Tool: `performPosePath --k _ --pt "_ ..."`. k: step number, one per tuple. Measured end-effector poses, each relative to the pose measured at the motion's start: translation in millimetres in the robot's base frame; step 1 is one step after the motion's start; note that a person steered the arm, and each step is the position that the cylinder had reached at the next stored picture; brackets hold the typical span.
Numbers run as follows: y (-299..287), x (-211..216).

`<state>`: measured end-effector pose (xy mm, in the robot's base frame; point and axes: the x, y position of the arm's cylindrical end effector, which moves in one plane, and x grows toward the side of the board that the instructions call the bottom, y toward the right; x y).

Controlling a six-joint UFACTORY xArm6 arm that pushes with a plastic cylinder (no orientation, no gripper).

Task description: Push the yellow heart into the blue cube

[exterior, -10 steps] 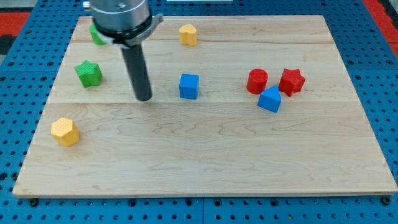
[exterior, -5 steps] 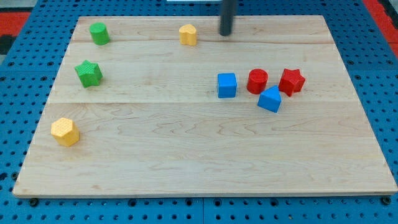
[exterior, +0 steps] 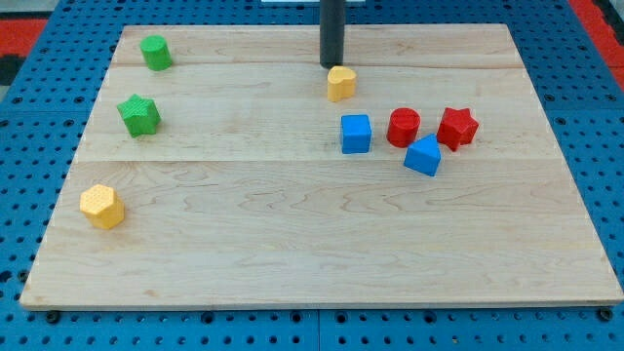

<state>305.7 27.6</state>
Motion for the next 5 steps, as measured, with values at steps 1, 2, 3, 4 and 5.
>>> performPosePath --k 1,2,3,4,5 --pt "20 65" --pt "6 48" --pt "-43 18" --pt "-62 15" --pt "-63 12"
